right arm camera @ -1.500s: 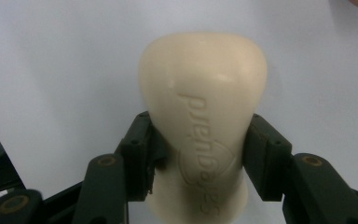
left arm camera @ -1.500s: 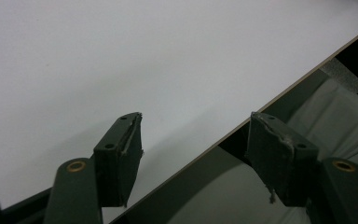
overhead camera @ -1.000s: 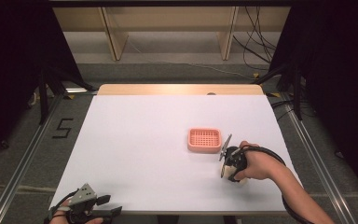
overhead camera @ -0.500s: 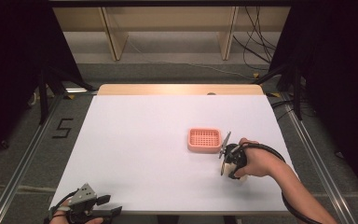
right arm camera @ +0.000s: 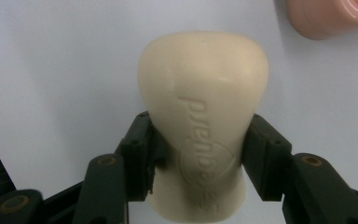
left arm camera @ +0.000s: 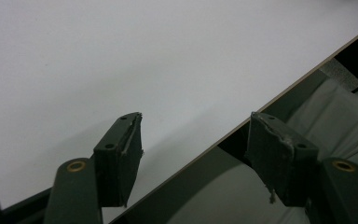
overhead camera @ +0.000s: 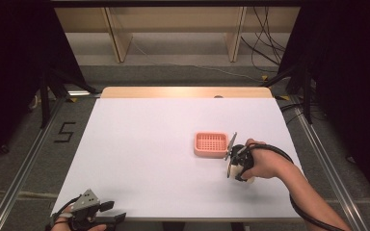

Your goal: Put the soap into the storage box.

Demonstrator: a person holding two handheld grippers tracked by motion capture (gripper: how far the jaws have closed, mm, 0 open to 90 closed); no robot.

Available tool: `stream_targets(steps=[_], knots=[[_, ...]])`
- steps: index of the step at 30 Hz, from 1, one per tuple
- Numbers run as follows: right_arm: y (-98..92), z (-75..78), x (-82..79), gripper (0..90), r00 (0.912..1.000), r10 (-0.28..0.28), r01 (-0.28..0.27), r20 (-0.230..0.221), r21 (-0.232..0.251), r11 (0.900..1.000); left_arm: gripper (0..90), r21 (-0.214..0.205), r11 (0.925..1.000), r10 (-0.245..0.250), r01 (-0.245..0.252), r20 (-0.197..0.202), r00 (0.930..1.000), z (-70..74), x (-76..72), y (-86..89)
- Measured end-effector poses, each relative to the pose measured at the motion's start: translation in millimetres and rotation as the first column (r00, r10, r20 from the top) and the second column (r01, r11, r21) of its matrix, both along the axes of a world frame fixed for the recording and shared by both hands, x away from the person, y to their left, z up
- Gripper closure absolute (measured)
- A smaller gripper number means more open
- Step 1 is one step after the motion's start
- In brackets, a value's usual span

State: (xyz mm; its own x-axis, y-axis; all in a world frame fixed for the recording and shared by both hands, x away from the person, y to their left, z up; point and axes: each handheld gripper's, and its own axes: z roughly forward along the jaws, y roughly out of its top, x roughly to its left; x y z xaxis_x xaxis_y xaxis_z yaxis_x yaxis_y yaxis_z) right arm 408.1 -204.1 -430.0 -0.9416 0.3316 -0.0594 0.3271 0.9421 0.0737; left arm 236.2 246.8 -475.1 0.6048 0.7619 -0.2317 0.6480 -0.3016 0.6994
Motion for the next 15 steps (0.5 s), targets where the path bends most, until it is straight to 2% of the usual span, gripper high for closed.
stream_targets(steps=[4,5,8,10,15], knots=[[1.1,0.7,1.9,50.7,1.0000,-0.004,0.004,-0.006,-0.006,1.0000,35.0,-0.003,1.0000,-0.003,0.003,0.004,1.0000,0.0,-0.2,0.0],[2.2,1.5,2.5,50.7,0.9998,-0.021,0.021,-0.001,-0.005,0.9998,35.0,-0.006,0.9999,0.010,-0.010,0.015,0.9998,-0.8,-0.5,-0.6],[1.9,1.2,6.8,50.7,1.0000,0.002,-0.002,0.000,0.004,1.0000,35.0,-0.009,0.9999,0.008,-0.008,0.014,0.9999,-0.8,-0.6,-0.7],[3.1,2.3,7.2,50.7,0.9999,-0.013,0.013,0.001,0.000,0.9999,35.0,-0.009,0.9999,0.009,-0.009,0.014,0.9999,-0.8,-0.5,-0.7],[3.1,4.1,11.6,50.7,1.0000,-0.001,0.001,0.004,0.003,1.0000,35.0,-0.016,0.9998,0.009,-0.008,0.013,0.9999,-0.8,-0.7,-0.8]])
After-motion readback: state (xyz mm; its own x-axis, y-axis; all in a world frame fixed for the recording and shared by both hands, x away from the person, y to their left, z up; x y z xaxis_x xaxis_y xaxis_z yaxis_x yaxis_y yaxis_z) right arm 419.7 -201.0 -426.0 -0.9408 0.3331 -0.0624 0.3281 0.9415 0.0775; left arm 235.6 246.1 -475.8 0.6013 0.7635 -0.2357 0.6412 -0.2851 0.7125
